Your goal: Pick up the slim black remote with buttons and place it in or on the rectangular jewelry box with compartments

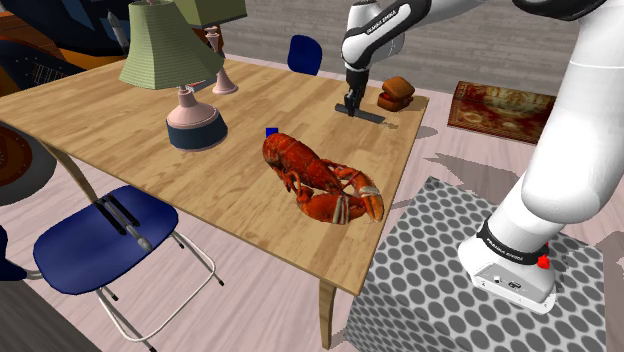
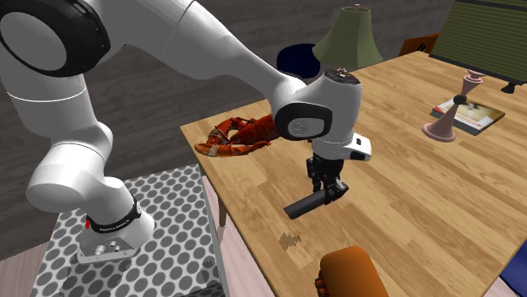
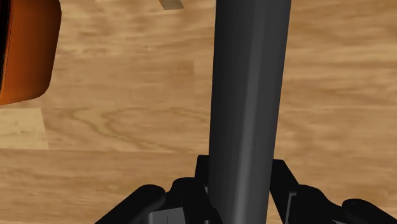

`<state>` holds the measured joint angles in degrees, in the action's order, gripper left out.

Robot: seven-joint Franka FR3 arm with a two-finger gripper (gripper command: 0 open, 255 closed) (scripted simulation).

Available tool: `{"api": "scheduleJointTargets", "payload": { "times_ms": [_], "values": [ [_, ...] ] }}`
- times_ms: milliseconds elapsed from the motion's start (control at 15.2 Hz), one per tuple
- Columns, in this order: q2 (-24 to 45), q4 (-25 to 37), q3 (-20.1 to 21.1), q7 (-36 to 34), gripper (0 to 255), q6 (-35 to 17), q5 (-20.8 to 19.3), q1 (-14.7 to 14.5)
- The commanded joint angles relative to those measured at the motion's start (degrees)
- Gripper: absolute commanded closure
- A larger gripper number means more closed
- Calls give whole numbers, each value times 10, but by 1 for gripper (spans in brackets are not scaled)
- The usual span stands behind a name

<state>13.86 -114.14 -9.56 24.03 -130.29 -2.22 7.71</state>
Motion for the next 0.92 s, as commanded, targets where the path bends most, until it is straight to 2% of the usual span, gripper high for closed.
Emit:
{"api": "scheduleJointTargets", "payload": {
  "times_ms": [0,858],
  "values": [
    [-8,5,0,0,255,13,-1,0],
    [-49,55,-1,1,255,103,-6,-3]
  ]
}}
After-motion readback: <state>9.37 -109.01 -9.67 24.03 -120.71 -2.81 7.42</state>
